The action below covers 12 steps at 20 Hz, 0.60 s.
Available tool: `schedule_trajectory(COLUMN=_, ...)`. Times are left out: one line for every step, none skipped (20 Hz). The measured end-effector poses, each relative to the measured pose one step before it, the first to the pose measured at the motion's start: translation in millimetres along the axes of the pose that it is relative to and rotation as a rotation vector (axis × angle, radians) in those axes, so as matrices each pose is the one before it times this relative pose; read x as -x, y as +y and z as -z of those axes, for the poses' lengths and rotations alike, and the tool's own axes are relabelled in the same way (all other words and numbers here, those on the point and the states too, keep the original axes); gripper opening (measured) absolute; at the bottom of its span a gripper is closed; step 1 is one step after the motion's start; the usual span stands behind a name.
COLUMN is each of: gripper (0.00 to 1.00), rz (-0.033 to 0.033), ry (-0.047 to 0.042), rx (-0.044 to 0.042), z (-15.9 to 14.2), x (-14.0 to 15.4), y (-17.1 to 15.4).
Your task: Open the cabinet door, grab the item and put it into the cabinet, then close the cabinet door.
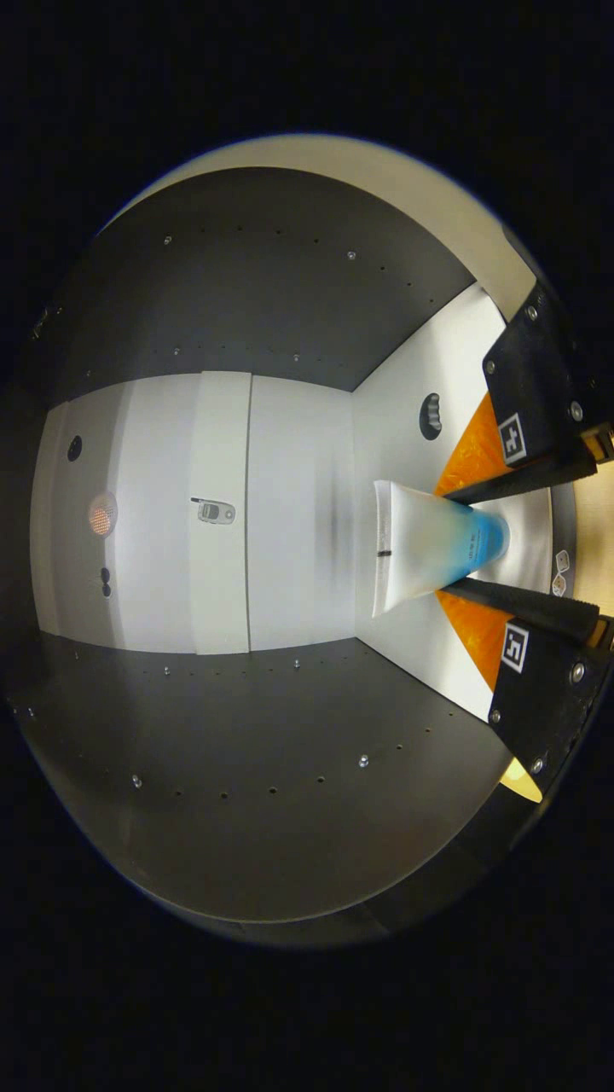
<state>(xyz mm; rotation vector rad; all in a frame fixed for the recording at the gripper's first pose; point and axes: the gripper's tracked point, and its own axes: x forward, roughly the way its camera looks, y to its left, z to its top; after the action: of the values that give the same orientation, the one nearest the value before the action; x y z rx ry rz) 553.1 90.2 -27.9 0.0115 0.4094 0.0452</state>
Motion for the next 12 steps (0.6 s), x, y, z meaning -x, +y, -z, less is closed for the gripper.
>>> schedule_trajectory(gripper=0.6, rz=-0.00576, ry=-0.00387, rx=-0.0065, z=-0.47, x=1.54, y=1.15)
schedule_trajectory(gripper=0.62, rz=0.00132, ry=-0.00724, rx=-0.00704, z=-2.78, x=2.3, y=-1.06)
schedule_trajectory(gripper=0.65, rz=0.0098, ry=-0.01495, rx=-0.0061, z=-3.89, x=1.95, y=-3.03)
schedule_trajectory(gripper=0.67, rz=0.00075, ry=-0.01153, rx=-0.0046, z=-3.27, x=3.4, y=-1.12)
schedule_trajectory(gripper=0.75, rz=-0.00075, ry=-0.00436, rx=-0.0048, z=-0.87, x=3.62, y=0.37)
schedule_trajectory(gripper=0.77, rz=0.00181, ry=-0.00484, rx=-0.00448, z=-1.31, x=4.83, y=-1.45)
schedule_trajectory(gripper=0.84, rz=0.00135, ry=-0.00909, rx=-0.00055, z=-2.47, x=5.87, y=-1.51)
schedule_trajectory(gripper=0.88, rz=0.00649, ry=-0.01443, rx=0.00213, z=-3.6, x=8.13, y=-3.21)
schedule_trajectory(gripper=0.95, rz=0.00195, ry=-0.0188, rx=0.00099, z=-3.27, x=10.46, y=-0.87)
schedule_trajectory(gripper=0.95, rz=-0.00544, ry=-0.01703, rx=0.00156, z=-3.62, x=11.27, y=-1.1)
schedule_trajectory(gripper=0.95, rz=-0.00427, ry=-0.0159, rx=0.00383, z=-2.39, x=12.54, y=-1.28)
schedule_trajectory(gripper=0.94, rz=-0.00226, ry=-0.01651, rx=0.00804, z=-3.12, x=14.68, y=-2.23)
